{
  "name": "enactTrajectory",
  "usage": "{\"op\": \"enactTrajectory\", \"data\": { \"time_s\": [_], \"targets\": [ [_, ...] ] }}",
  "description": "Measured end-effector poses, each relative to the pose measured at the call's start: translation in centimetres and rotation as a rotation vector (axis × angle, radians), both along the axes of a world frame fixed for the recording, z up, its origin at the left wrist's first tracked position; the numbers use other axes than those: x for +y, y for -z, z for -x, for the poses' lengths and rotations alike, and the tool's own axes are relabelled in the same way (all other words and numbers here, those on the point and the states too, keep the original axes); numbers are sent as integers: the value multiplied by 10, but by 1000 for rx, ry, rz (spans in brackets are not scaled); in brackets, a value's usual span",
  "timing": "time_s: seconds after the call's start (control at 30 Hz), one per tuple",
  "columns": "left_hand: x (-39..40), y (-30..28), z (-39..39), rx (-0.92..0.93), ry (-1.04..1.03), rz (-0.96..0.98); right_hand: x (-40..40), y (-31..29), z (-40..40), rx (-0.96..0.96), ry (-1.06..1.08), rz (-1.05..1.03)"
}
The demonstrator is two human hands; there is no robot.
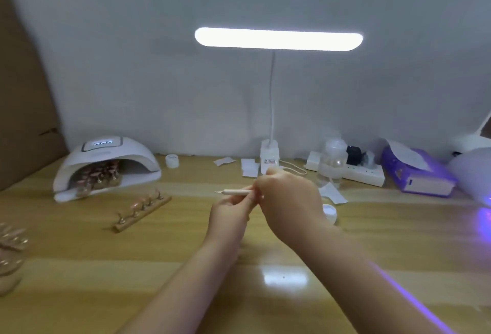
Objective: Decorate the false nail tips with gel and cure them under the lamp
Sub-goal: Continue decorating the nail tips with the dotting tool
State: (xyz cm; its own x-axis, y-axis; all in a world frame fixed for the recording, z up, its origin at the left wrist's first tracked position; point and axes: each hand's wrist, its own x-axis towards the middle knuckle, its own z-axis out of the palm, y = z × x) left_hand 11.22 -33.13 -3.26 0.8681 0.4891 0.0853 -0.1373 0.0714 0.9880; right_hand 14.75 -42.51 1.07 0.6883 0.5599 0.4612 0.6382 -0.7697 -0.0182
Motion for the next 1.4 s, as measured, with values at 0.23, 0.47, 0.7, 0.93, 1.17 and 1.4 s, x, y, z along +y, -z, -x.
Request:
{"op": "enactTrajectory", "data": {
  "time_s": [0.23, 0.47, 0.7, 0.93, 1.17, 1.4],
  "targets": [
    [6, -6, 3, 47, 117, -18, 7, 11, -8, -11, 75, -4],
    [25, -20, 4, 286, 204, -183, -8, 13, -25, 105, 30, -183],
    [141, -29, 25, 765, -443, -965, -9, 19, -34, 655, -98, -719],
    [191, 10, 38, 946, -385, -785, -4, 41, -31, 1061, -194, -860],
    [202, 15, 38, 735, -270, -741, -12, 35, -32, 1096, -148, -926],
    [178, 14, 24, 444, -140, -671, -41, 21, -34, 1039, -132, -883]
  ]
}}
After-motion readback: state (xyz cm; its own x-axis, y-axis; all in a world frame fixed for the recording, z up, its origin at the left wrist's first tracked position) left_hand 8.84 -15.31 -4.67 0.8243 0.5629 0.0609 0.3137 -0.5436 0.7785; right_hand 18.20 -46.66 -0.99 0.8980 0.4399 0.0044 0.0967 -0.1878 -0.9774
